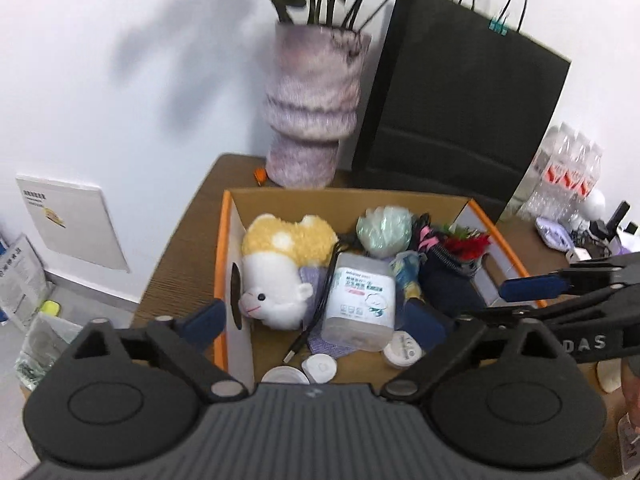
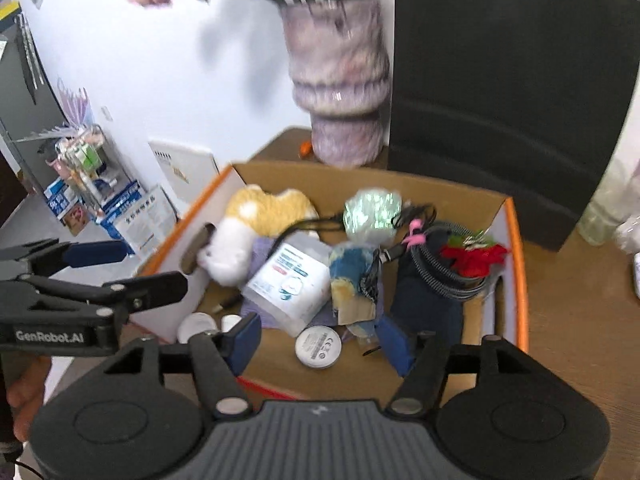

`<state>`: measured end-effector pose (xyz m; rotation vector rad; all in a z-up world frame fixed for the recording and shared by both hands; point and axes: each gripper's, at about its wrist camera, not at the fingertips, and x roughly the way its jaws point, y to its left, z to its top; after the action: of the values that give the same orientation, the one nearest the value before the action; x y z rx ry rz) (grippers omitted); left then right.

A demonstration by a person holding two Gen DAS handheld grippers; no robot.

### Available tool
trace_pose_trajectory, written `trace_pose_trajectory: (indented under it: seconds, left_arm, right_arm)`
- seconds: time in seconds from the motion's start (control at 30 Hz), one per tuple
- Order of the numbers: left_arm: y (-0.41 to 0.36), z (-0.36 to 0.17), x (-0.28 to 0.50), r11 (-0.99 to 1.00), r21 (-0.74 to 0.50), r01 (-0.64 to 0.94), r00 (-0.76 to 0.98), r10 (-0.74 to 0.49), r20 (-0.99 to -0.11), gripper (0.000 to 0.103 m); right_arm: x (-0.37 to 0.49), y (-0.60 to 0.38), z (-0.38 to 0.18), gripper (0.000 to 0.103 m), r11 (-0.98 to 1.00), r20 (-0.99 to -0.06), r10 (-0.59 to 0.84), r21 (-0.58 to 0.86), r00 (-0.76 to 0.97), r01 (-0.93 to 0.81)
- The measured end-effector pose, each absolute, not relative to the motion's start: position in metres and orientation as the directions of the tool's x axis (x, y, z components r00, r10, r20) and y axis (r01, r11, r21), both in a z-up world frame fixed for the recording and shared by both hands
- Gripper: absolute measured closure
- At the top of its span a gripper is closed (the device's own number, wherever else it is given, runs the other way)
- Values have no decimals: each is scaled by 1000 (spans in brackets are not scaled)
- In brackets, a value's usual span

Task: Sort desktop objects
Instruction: 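Carry both white lids into the cardboard box and open both tools, then withdraw both open tools from the box back over the table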

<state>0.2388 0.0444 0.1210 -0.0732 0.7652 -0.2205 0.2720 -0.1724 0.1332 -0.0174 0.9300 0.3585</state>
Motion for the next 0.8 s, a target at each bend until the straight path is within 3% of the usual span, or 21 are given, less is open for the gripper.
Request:
trace_pose_trajectory:
  seconds: [0.17,0.2,0.4,0.63,0.8]
  left_arm:
    - [38,144,200,982,-129,135,734,-187,-653,0]
    - [36,148,190,984,-117,136,745,-180,-642,0]
    - [28,155,132,989,-71,128,799,-145,-583,0]
    - [23,117,57,992,-56,111,847,-123,-518,0]
    - [11,84,5,996,-29,89,877,-92,-471,0]
  right_arm:
    - [220,-167,166,28,951,-725,225,19,651,-308]
    - [213,-171,169,23,954,-717,222,20,661,-299]
    - [162,-197,179,18,976,-654,180,24,735,-218]
    - [86,-209,129,18,977,-590,207,87,780,-193]
    - [40,-202,79,18,988,-586,138,25,798,-153]
